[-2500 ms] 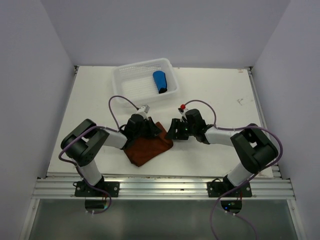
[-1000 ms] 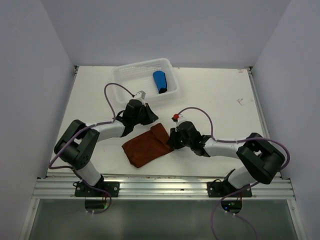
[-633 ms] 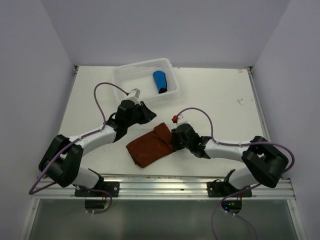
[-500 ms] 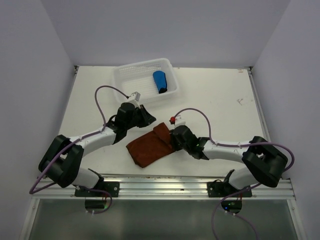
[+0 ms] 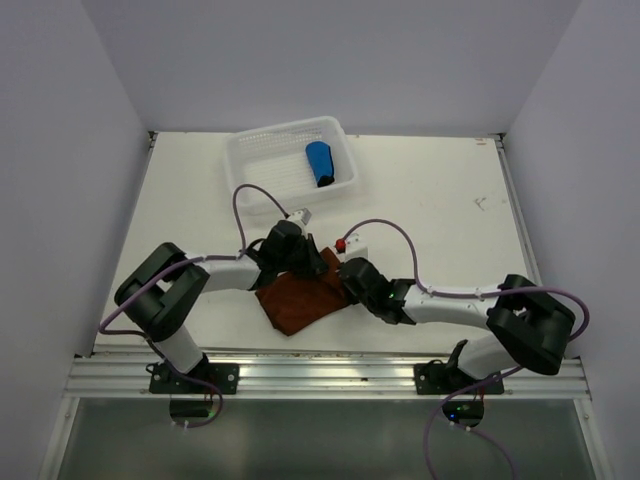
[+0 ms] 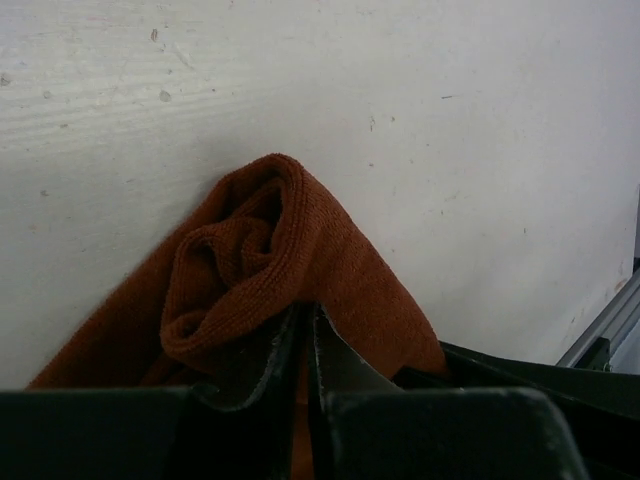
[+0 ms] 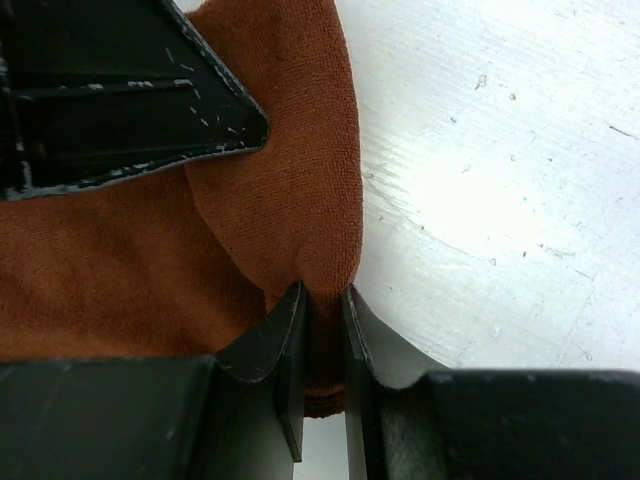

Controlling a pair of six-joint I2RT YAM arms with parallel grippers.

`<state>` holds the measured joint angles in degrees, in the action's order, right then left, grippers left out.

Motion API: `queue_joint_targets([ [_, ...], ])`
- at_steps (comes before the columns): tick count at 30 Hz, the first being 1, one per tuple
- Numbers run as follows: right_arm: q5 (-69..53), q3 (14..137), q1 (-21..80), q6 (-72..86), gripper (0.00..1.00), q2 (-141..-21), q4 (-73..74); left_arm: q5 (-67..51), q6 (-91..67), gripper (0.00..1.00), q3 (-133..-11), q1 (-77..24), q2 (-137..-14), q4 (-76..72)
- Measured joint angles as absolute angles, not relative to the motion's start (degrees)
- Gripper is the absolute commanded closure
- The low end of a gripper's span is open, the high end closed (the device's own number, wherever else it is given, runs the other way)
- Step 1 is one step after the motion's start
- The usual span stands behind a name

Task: Roll the towels
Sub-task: Roll the towel

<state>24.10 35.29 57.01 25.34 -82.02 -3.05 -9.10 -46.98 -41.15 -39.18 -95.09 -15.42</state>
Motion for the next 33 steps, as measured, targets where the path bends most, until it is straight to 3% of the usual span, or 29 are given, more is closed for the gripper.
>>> queue_joint_targets([
  [15,35.40,34.83,67.22,18.26,1.00,-82.17,-3.20,-9.52,-46.96,0.90,-45.41,-38.98,-99.61,-14.90],
  [33,54.08,49.52,81.19,9.89,1.00,-101.12,6.48,-10.24,-46.94,0.89,-41.63,-34.28,-94.39,-13.98],
])
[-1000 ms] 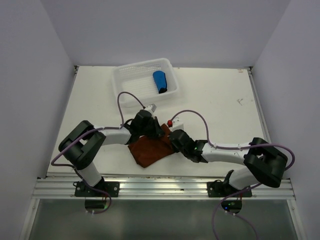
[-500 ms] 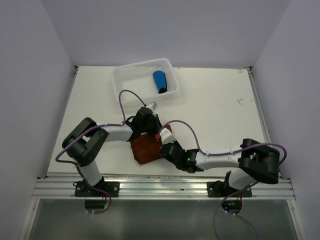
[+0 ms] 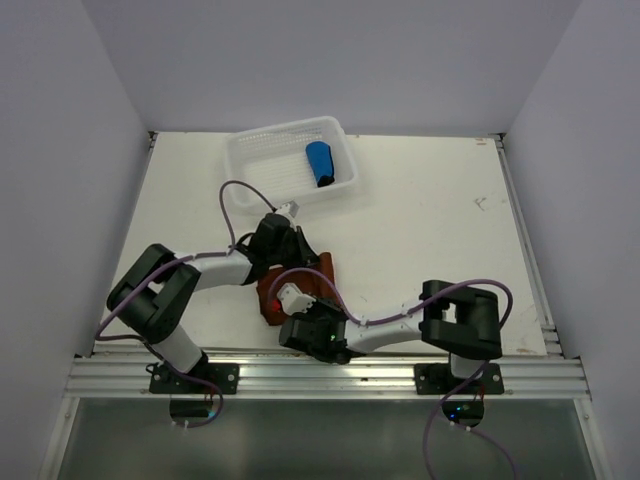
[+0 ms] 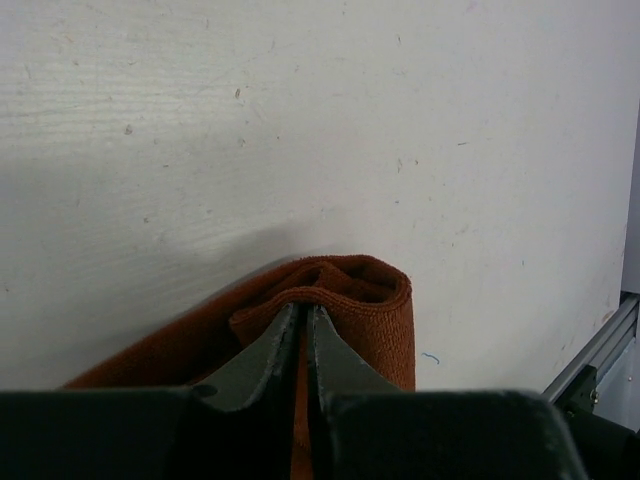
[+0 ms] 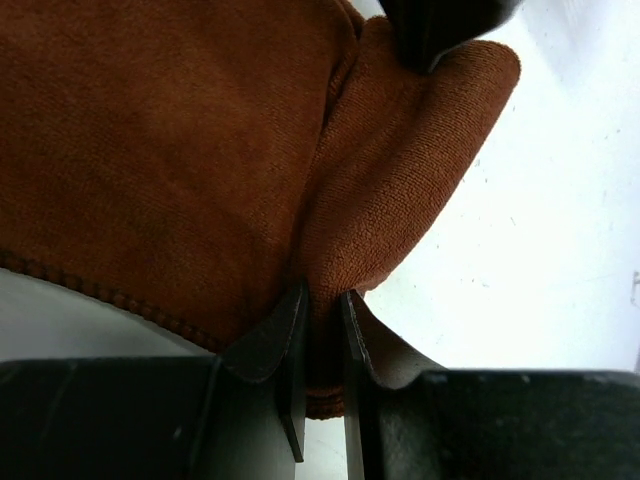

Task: Roll the towels
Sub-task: Roll the towel

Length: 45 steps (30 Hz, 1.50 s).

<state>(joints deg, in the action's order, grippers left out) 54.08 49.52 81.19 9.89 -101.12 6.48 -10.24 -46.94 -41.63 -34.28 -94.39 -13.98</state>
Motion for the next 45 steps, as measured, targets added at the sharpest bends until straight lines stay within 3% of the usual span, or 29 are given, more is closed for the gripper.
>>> queue_joint_targets([
  [19,57.60,67.57,82.83,4.12,1.00,-116.03,25.26,-5.06,-43.00,0.90,-39.40,-33.06,-73.36,-7.88],
  [41,55.09,79.83,82.30,1.76,1.00,-123.66,38.50,-14.04,-37.30,0.92,-36.67,-33.01,-86.74,-14.61],
  [45,54.50,79.83,81.82,2.15,0.94,-123.61,38.54,-13.93,-36.80,0.94,-36.38,-33.01,-88.14,-17.10],
])
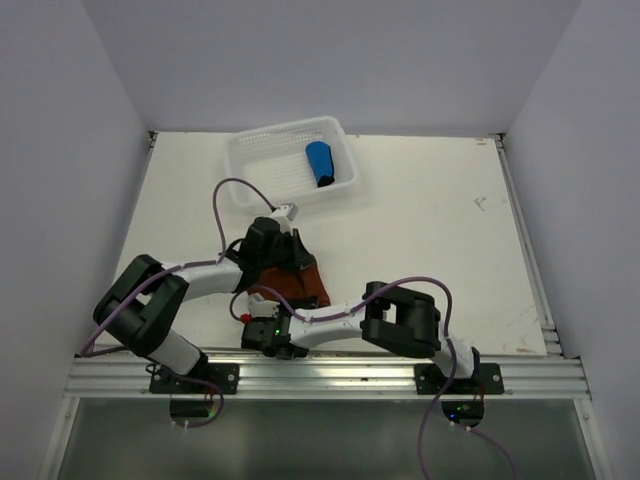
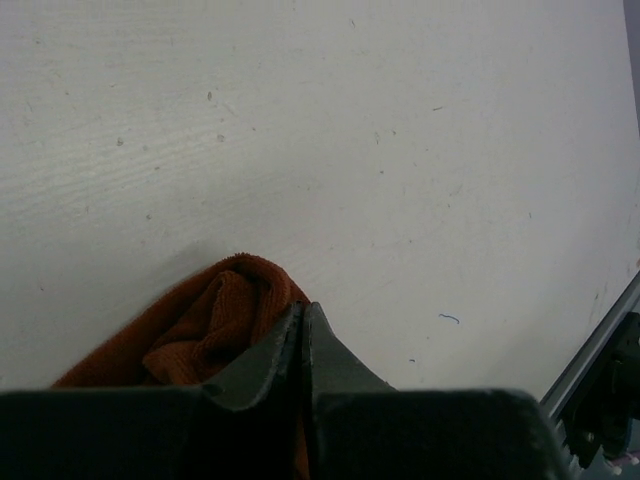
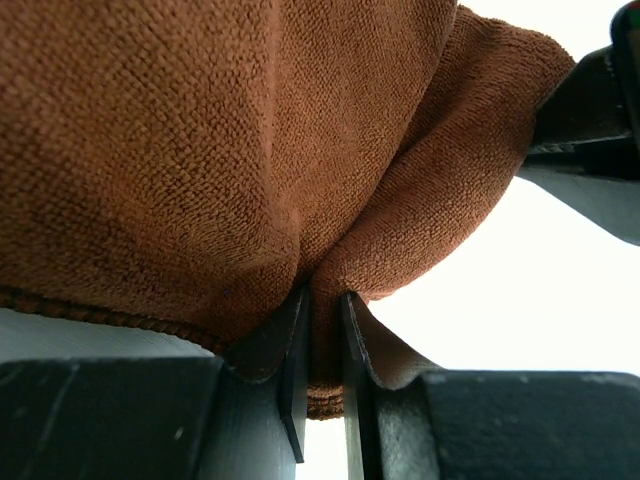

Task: Roll the towels
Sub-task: Roll the towel

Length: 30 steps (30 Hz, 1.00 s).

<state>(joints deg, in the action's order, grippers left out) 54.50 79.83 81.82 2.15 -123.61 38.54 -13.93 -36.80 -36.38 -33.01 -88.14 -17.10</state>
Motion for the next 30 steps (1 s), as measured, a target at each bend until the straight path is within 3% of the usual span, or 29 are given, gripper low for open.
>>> queue_joint_targets([
  [7,52.97,78.61,81.43,1.93,0.84,-122.04,37.80,-12.49,-36.80,0.98,-34.79,-32.86,-91.92,-23.27],
  [17,48.42,71.66,80.44,5.69,0.61,-113.65,33.47,-12.38,-37.45,1.00,-33.54,-32.38,-96.88,-31.46],
  [30,40.60,59.66,76.42,15.55,0.48,-88.79,24.73,-10.07,-39.64,1.00,-28.99,-32.36,-97.43,-40.58],
])
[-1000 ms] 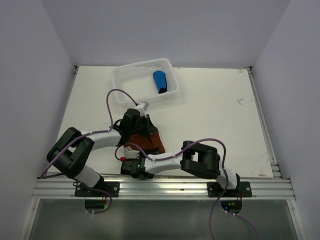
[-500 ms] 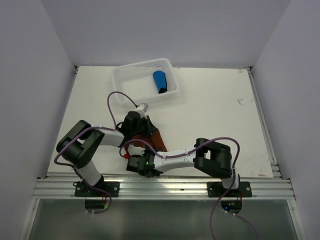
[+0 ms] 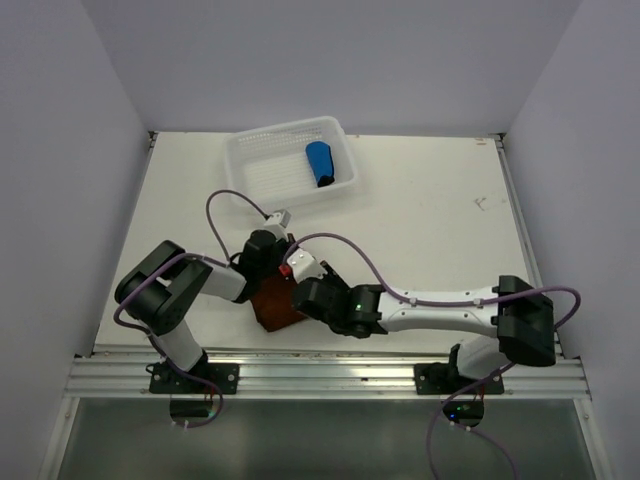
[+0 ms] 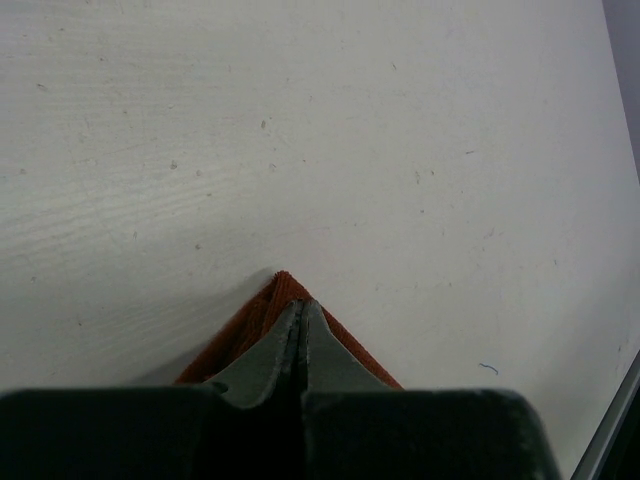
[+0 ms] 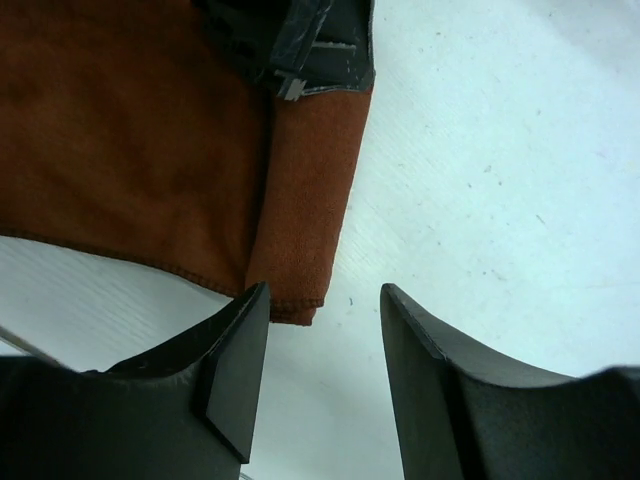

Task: Roll the towels
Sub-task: Roll the towel

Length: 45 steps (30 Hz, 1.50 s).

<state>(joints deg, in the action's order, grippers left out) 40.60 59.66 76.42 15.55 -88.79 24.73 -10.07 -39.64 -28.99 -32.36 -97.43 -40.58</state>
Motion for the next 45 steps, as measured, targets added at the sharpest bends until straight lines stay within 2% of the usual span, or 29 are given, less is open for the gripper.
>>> queue_joint_targets([
  [5,29.43,52.62,67.81,20.12,0.47,-80.97,17.02,-9.76,-39.92,1.00,-27.92,-32.36,-97.45,-42.44],
  [9,18.61,48.42,58.59,24.84,0.47,-80.01,10.48,-9.50,-39.94,1.00,-27.29,-32.36,-97.32,-43.27],
  [16,5.91,46.48,53.93,32.18,0.45,-81.91,1.89,-8.62,-39.94,1.00,-26.26,-32.36,-96.18,-43.16],
  [35,2.79,44.51,53.93,35.97,0.44,-91.20,-2.24,-6.79,-39.92,1.00,-23.35,-32.36,-93.08,-42.74],
  [38,1.80,44.49,53.93,36.27,0.47,-92.23,-3.27,-6.04,-40.03,1.00,-22.92,-32.36,-92.58,-42.57],
  [41,0.99,44.23,53.93,36.49,0.55,-92.86,-4.51,-4.93,-40.99,1.00,-22.15,-32.36,-91.83,-42.44],
  [45,-0.01,43.86,53.93,36.32,0.77,-93.03,-5.85,-4.08,-42.44,1.00,-21.71,-32.36,-91.44,-42.39],
])
